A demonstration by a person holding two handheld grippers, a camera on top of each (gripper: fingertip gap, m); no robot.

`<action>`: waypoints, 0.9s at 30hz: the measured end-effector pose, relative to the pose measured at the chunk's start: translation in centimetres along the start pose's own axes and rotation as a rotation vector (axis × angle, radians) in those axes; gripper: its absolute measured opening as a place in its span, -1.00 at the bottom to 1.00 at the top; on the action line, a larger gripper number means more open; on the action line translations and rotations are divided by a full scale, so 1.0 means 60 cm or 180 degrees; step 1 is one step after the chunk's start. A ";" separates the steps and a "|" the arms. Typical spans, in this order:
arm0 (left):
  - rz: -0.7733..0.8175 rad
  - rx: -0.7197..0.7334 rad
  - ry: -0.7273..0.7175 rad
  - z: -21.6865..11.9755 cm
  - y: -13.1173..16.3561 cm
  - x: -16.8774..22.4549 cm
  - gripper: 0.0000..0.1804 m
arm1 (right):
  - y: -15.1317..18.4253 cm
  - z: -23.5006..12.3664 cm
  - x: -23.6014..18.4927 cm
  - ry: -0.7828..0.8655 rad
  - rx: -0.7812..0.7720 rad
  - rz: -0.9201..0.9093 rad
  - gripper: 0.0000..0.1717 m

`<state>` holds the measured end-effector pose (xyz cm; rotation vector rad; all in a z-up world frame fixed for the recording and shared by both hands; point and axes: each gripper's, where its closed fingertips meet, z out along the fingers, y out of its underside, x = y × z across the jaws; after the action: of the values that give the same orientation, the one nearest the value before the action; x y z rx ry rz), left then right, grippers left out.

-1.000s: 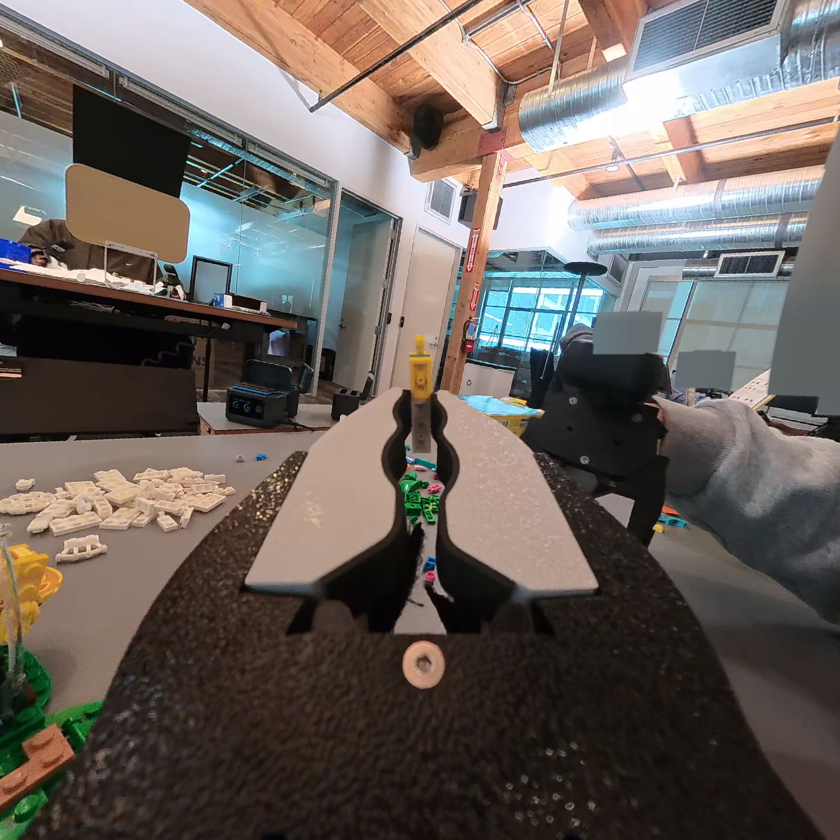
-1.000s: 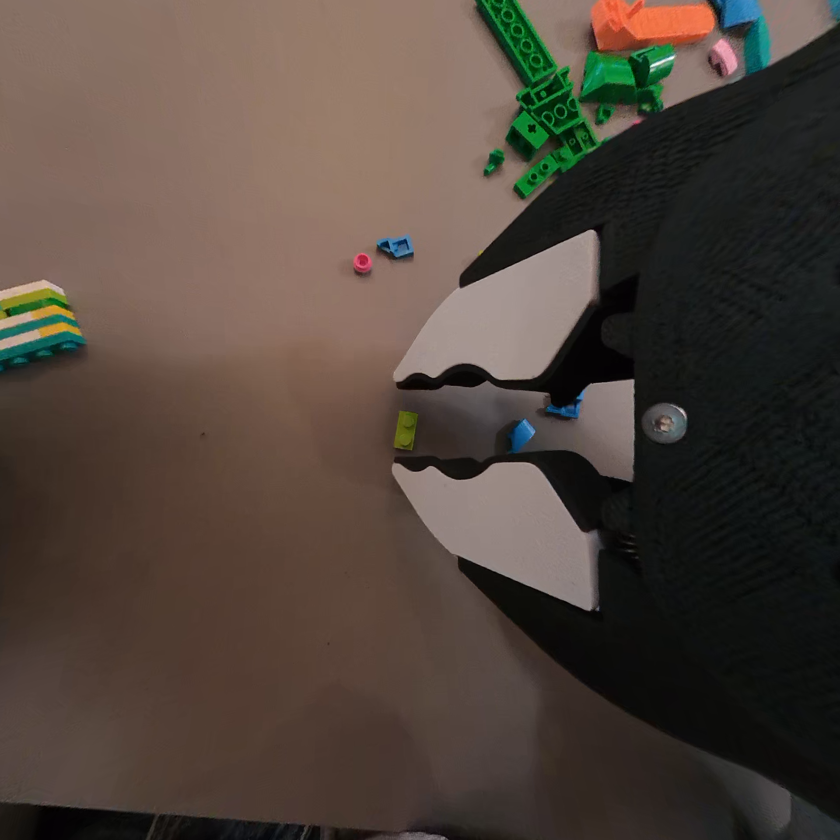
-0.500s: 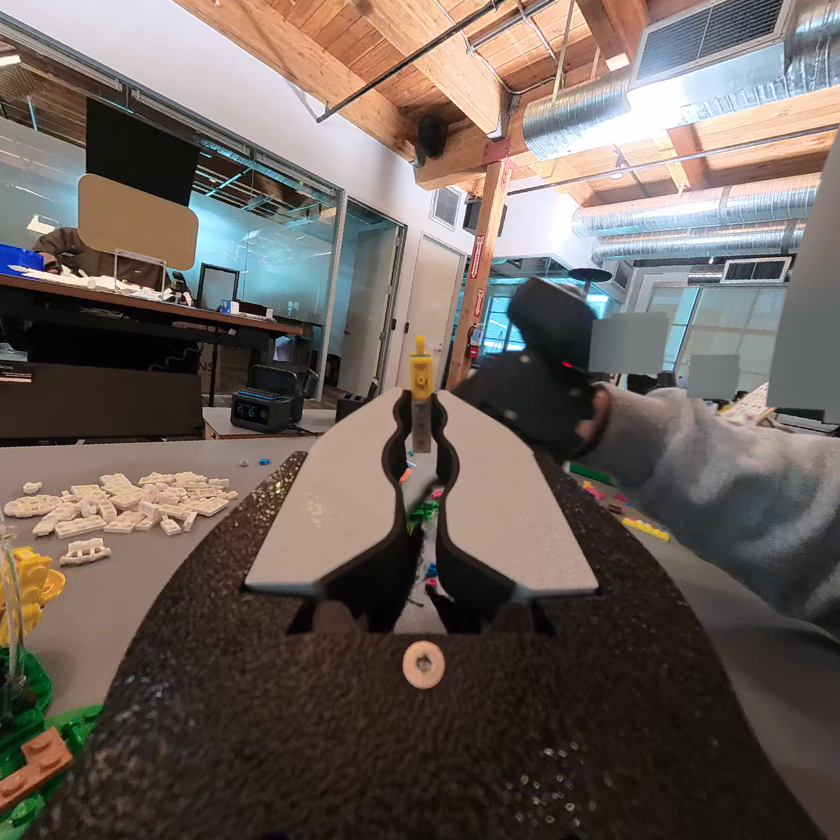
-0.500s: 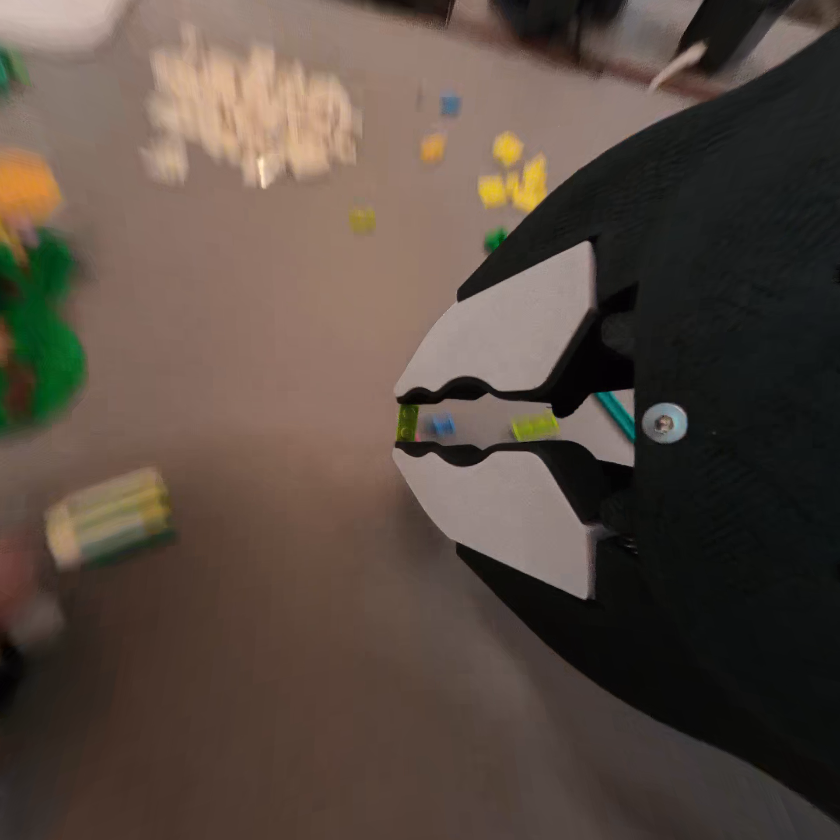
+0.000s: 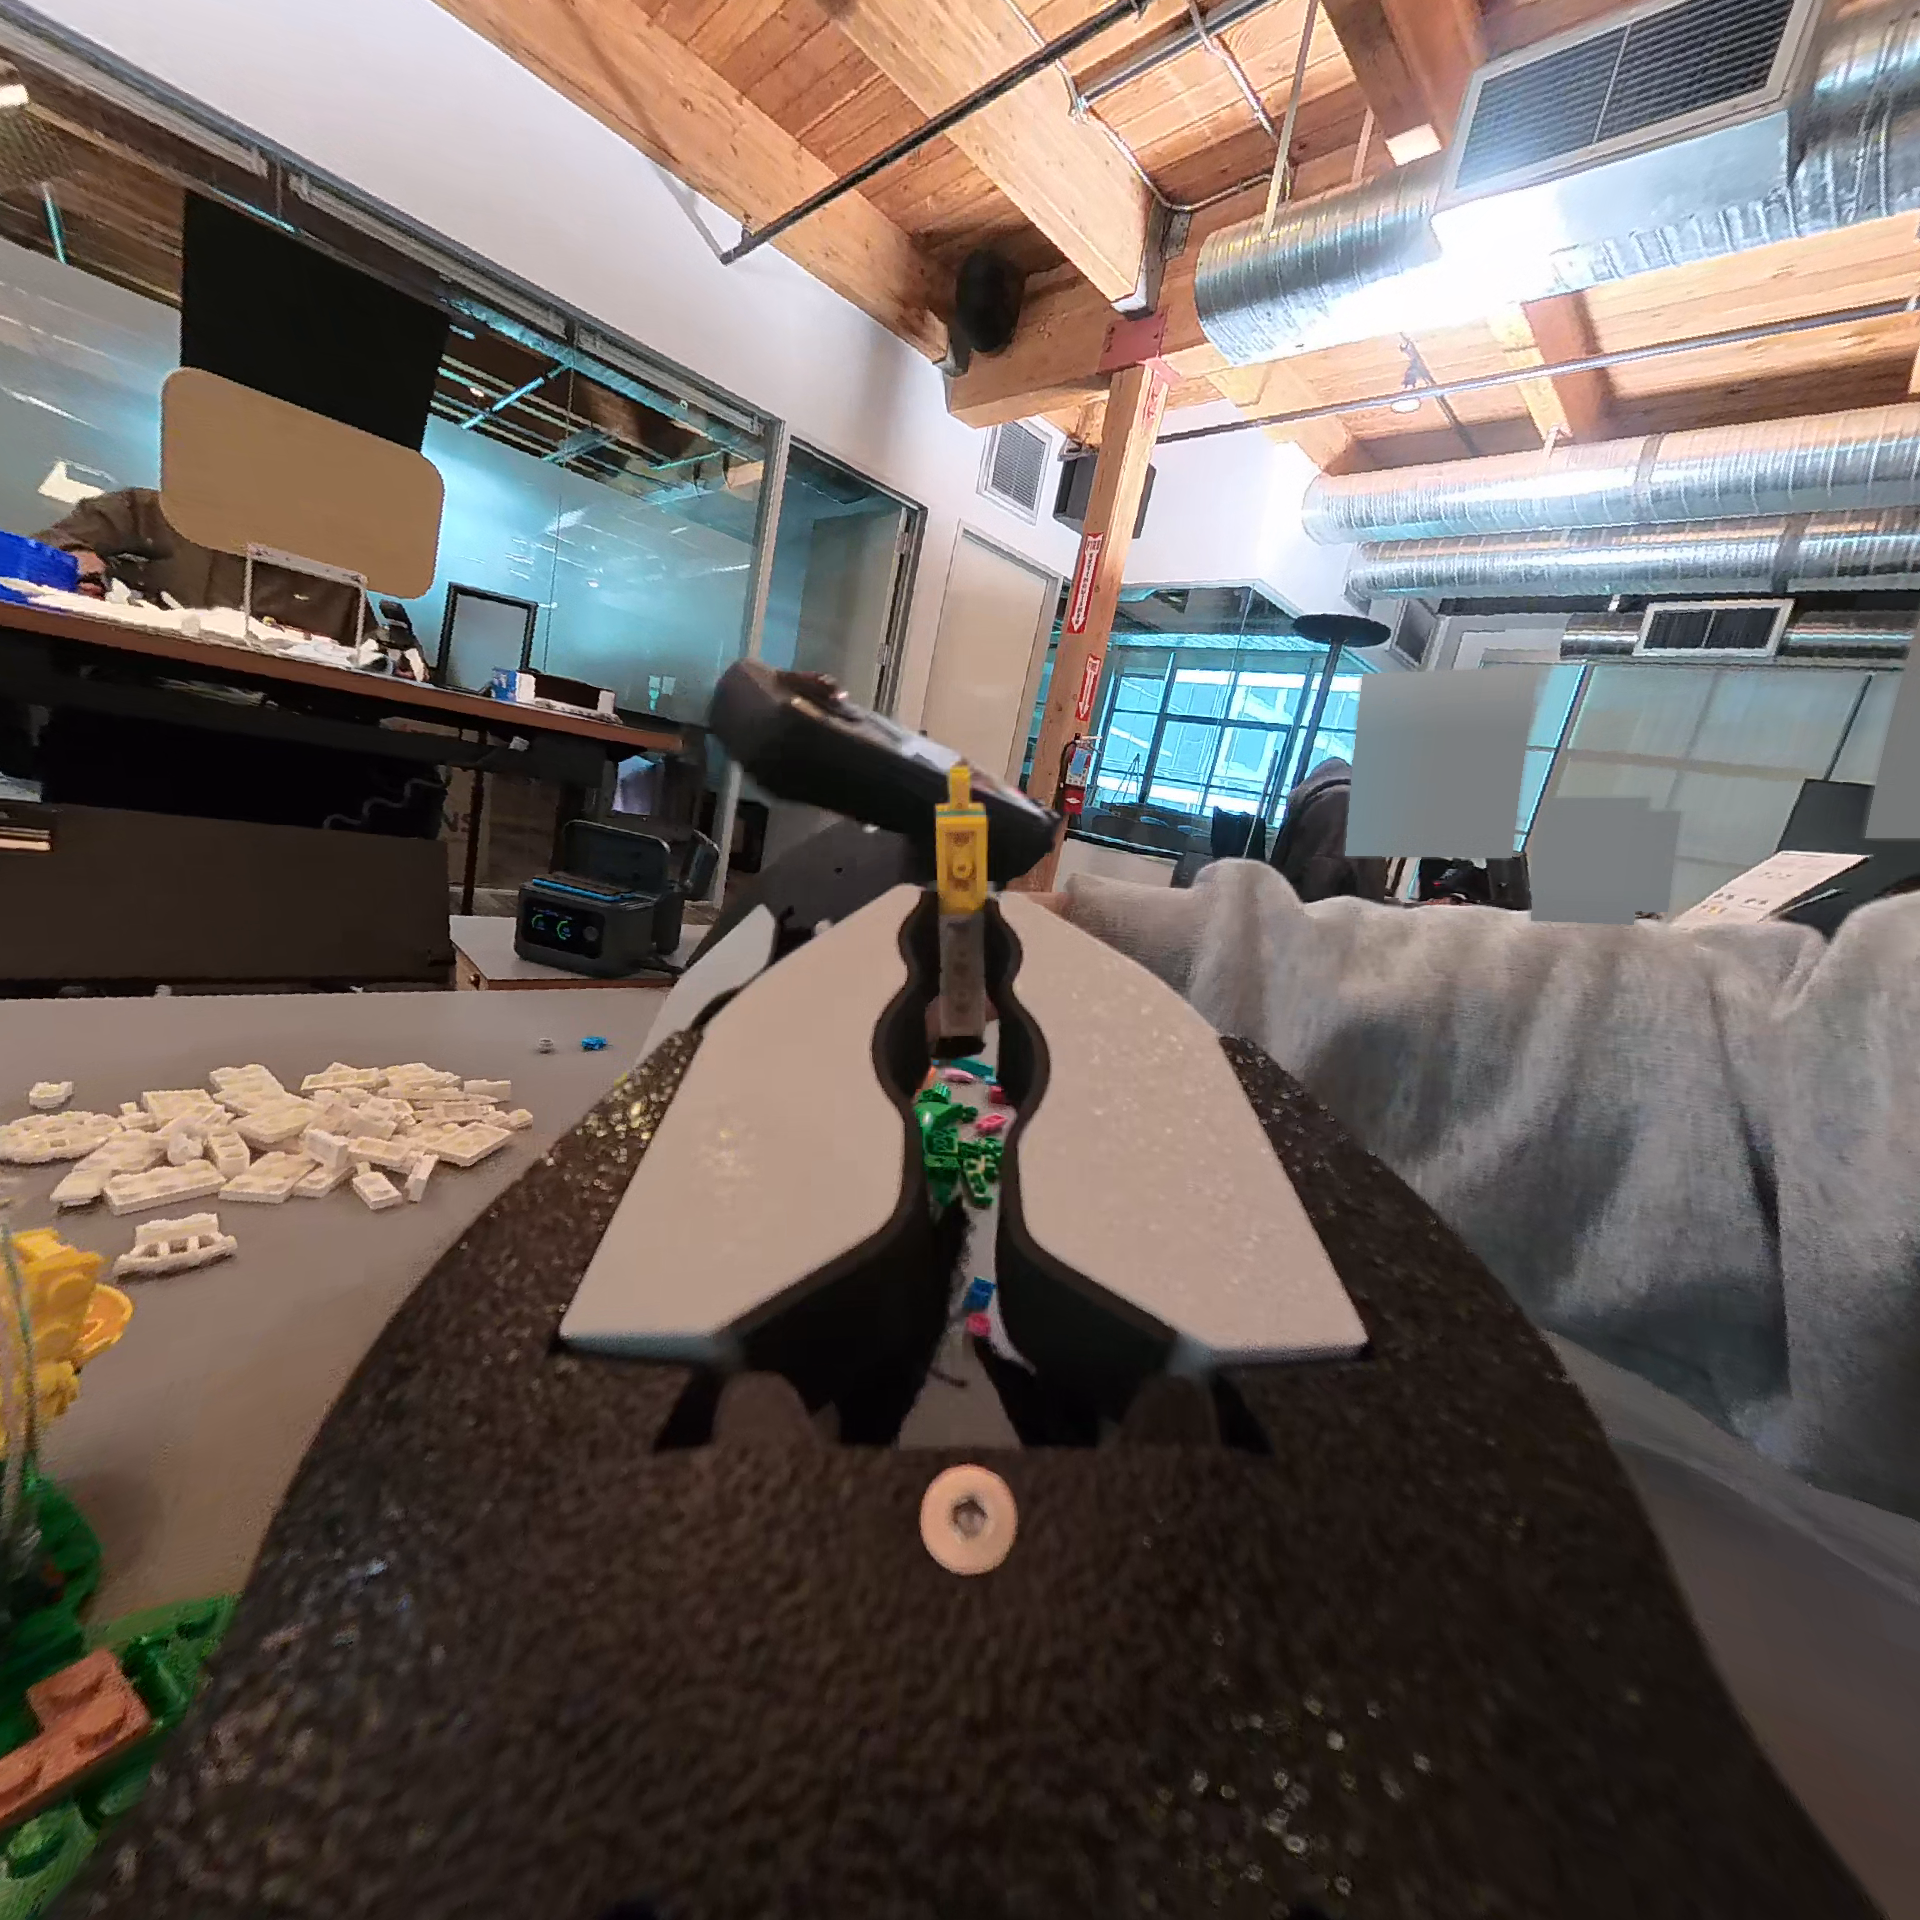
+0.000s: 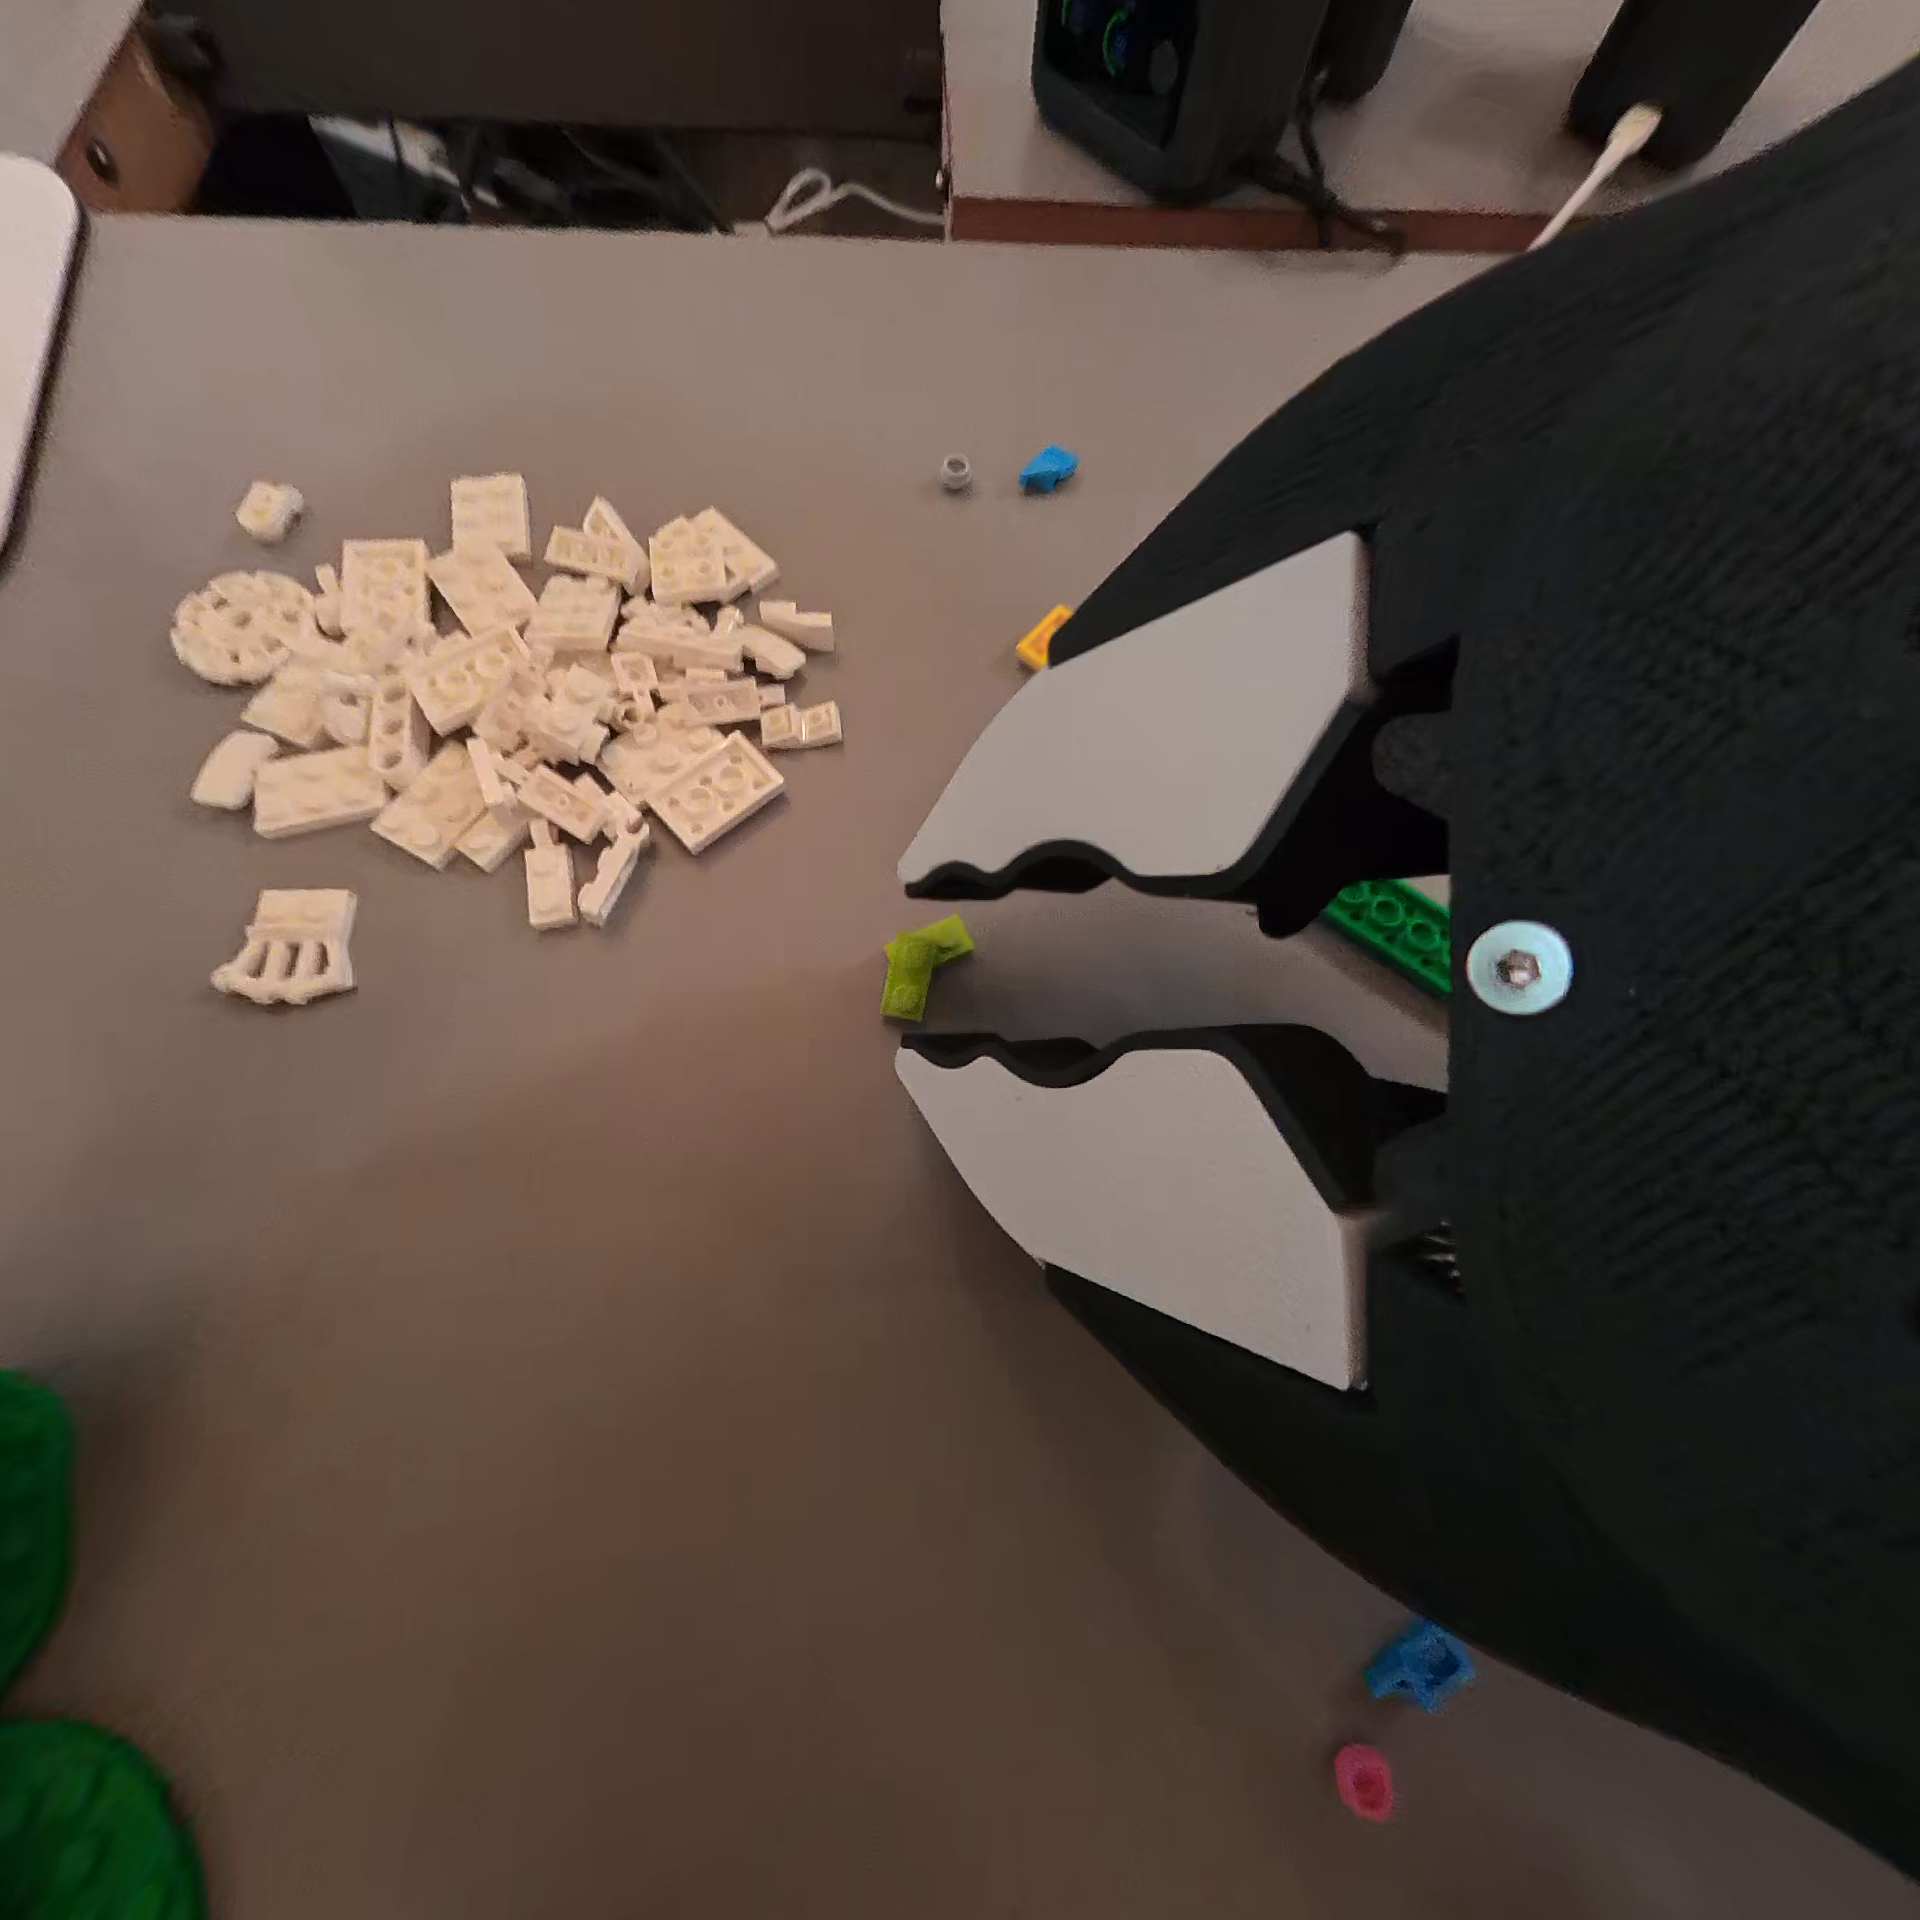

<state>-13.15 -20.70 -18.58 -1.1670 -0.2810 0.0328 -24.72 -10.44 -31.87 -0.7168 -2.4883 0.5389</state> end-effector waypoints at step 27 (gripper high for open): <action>-0.0134 -0.0016 0.0010 0.002 0.005 -0.005 -0.92 | 0.065 -0.077 -0.031 -0.0182 -0.0578 -0.0174 -0.93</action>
<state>-13.42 -20.51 -18.83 -1.1658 -0.3030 -0.0065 -19.29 -7.38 -30.70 -0.7078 -2.6260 0.3205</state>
